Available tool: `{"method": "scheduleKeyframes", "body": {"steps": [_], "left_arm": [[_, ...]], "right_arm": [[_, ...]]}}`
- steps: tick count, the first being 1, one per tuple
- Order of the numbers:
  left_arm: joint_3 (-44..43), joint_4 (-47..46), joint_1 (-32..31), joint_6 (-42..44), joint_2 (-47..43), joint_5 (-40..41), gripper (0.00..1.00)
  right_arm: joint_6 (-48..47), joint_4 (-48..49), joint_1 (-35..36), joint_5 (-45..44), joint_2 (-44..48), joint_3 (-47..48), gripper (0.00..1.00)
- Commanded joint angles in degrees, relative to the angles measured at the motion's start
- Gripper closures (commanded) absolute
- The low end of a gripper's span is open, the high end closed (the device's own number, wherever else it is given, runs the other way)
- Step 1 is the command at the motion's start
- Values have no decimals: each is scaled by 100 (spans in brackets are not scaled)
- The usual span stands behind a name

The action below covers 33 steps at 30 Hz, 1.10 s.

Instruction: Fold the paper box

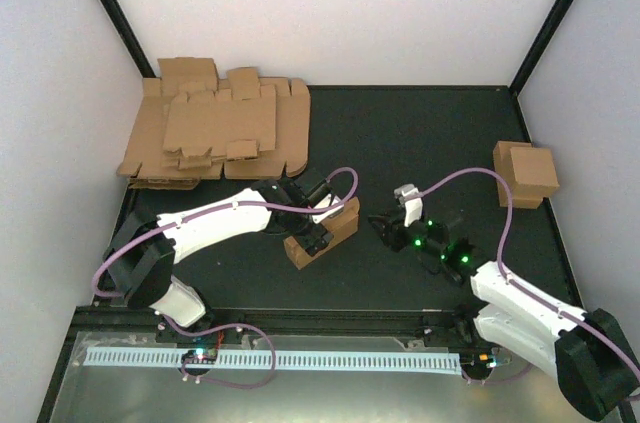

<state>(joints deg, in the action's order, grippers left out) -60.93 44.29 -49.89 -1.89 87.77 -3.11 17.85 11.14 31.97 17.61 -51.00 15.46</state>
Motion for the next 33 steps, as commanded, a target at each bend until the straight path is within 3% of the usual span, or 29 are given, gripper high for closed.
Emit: {"method": "scheduleKeyframes", "body": {"steps": [1,8,16,26,33], "left_arm": [[-244,-262,18,22,13,-189,17],[-260,-498,22,57,88,-294,15],[-374,-608,22,40,222,-281,23],[-420,-576,14,66,293,-160,35],[-442,-527,14,87,320,-124,40]], "right_arm": [[-94,91,73,-224,-38,238,54],[-10,36,73,-140,-248,364,56],[46,108,82,101,-640,563,60],[-55,176,158,109,-1369,979,77],[-69,130,234,59,-1696,1232,78]]}}
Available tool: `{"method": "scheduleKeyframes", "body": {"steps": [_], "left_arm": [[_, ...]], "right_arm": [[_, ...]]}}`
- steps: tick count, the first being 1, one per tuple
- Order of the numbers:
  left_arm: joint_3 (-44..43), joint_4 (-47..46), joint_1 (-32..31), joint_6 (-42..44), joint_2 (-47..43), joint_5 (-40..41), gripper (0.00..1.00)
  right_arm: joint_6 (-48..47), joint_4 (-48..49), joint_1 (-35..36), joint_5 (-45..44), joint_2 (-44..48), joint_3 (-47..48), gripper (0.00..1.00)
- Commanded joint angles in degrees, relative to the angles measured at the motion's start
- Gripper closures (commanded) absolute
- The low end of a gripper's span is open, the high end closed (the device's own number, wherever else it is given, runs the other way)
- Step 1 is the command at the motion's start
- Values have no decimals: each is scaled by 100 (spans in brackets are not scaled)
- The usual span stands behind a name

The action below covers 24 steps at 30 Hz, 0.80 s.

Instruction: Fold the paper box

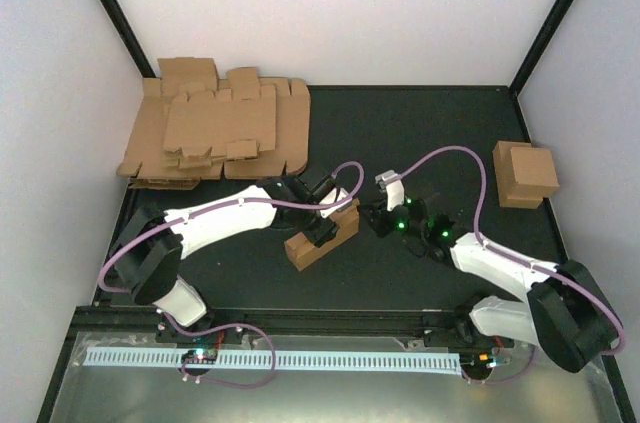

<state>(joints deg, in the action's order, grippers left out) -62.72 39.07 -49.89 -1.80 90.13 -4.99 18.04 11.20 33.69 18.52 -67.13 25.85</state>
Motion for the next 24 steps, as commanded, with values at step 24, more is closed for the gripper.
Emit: {"method": "scheduleKeyframes", "body": {"steps": [24], "left_arm": [[-193,-11,-40,-173,138,302,54]], "right_arm": [[-320,-255,660,-933,226,0,98]]}}
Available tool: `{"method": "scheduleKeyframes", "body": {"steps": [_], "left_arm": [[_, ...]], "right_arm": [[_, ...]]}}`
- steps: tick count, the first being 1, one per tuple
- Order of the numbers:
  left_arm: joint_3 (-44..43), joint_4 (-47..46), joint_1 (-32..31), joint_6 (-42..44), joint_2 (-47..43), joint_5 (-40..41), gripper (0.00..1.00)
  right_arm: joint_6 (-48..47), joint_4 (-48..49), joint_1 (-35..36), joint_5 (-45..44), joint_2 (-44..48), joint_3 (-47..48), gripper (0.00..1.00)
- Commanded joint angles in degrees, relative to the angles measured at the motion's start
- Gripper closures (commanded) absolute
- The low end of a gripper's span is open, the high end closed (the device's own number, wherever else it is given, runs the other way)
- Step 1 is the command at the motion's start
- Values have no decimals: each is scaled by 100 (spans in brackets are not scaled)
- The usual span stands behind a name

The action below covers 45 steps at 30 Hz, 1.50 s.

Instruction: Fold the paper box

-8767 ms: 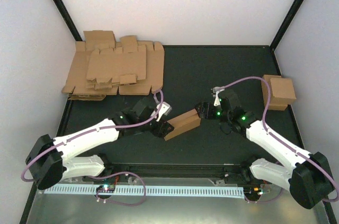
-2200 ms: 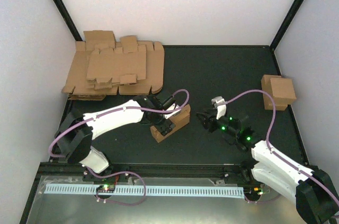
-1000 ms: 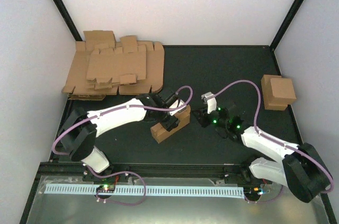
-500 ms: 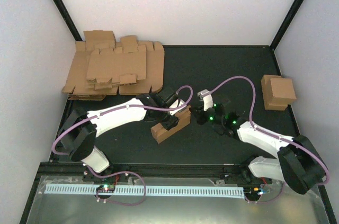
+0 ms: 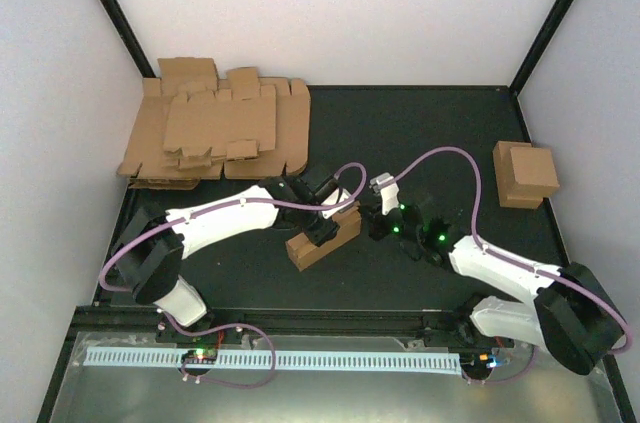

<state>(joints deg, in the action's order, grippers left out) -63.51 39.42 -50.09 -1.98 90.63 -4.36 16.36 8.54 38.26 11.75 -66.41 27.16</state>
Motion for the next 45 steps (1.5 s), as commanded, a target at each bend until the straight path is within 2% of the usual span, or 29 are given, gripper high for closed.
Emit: {"method": "scheduleKeyframes", "body": {"steps": [1,25,45], "left_arm": [[-110,-56,-23,-158,79,247,54],[-127,44,-28,-96,112,256,55],[-96,79,-28,56,87,180,54]], "right_arm": [[-147,25,217,-282,155,-177,98],[171,812,793,-996,124,-1136,98],[623,741,931,-1343,257,-1441,98]]}}
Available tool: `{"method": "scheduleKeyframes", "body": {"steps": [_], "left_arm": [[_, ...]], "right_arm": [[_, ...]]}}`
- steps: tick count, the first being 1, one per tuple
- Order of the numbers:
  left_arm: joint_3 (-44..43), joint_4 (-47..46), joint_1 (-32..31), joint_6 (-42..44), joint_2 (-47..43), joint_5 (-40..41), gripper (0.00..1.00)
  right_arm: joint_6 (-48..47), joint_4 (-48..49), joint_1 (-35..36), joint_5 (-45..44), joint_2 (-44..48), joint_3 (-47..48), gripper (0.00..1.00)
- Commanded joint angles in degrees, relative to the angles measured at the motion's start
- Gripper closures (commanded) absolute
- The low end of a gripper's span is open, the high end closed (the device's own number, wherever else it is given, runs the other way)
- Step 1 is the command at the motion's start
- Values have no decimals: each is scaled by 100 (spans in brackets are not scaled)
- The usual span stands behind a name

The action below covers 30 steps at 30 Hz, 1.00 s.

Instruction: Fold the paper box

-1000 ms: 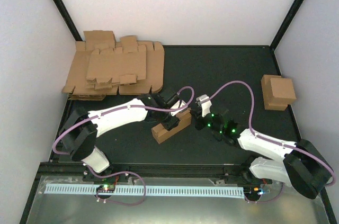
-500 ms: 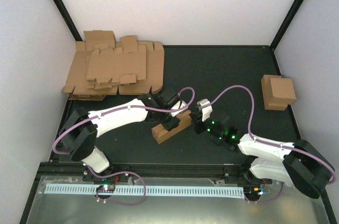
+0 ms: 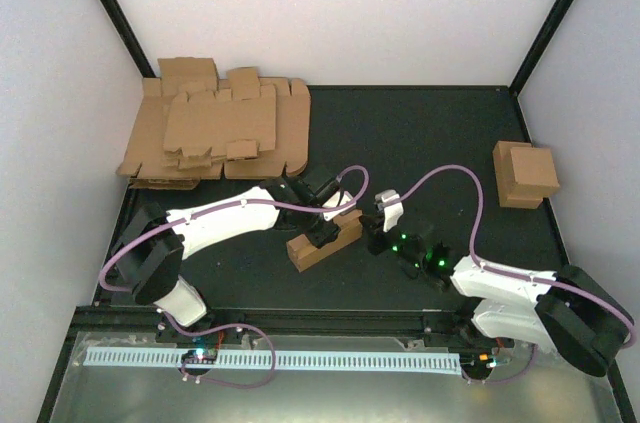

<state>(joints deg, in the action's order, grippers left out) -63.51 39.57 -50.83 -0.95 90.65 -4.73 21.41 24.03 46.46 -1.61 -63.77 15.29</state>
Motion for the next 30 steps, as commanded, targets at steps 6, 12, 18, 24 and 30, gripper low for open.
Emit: {"method": "scheduleKeyframes", "body": {"steps": [6,12,18,24,30], "left_arm": [[-105,37,38,44,52,73,51],[-143,84,-4,124,83,8,46],[-179,103,-41,139,78,33,41],[-215,111,-50,139,68,34,36],[-258,98,-72,131,49,1,32]], "right_arm": [[242,-1120,116,-307,575,-202,85],[342,-1458,94,-607,1101,-75,71],[162,-2044,89,-643,1396,395,68],[12,-2306,-51,-586,1497,657,68],[-24,-2462,-289,-297,1529,855,68]]}}
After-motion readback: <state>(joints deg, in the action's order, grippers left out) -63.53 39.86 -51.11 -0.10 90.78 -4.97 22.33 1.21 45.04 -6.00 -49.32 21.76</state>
